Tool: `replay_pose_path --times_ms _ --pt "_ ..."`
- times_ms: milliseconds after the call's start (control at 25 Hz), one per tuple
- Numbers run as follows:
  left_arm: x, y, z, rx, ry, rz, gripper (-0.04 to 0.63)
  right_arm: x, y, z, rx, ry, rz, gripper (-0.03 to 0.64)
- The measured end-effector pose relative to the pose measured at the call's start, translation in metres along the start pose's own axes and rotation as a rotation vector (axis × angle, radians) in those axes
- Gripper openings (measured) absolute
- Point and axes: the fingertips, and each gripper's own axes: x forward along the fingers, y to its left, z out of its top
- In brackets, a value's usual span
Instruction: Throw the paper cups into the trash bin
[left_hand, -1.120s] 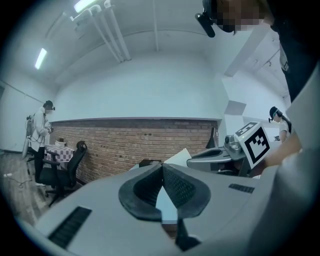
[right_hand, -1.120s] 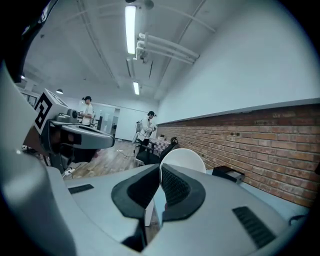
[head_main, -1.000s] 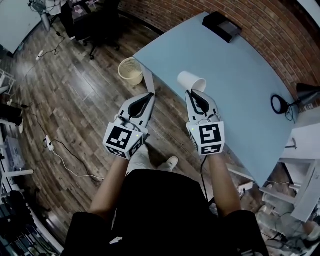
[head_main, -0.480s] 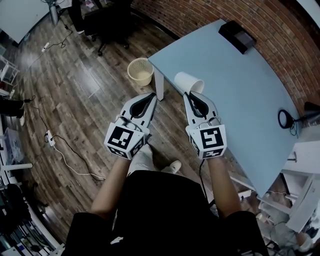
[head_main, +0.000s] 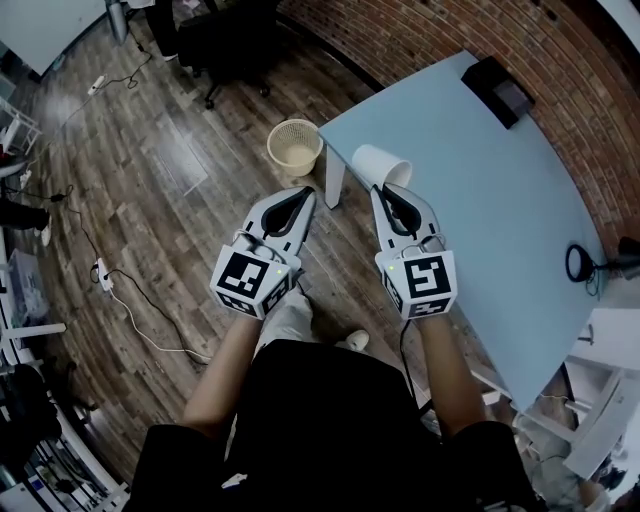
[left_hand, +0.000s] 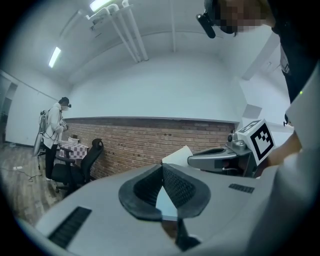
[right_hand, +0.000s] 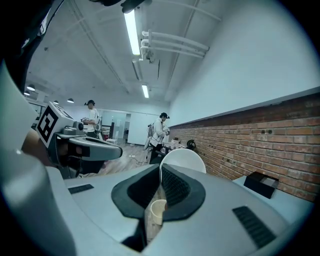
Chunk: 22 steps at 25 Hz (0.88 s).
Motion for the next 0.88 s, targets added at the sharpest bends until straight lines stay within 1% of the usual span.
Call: replay_pose_path --times_ms 280,520,880 --pt "0.010 0.049 0.003 -0.009 0.003 0.006 0.009 0.051 0.006 0.007 0.018 0.007 0.016 0.017" --pt "0.013 0.095 0.009 -0.016 0.005 0.015 0.009 0.092 0.010 0.021 0.018 0.009 0.011 0.017" --pt "-0.001 0.161 0.015 -0.031 -0.003 0.032 0.009 0.148 0.031 0.043 0.014 0.006 0.013 0.017"
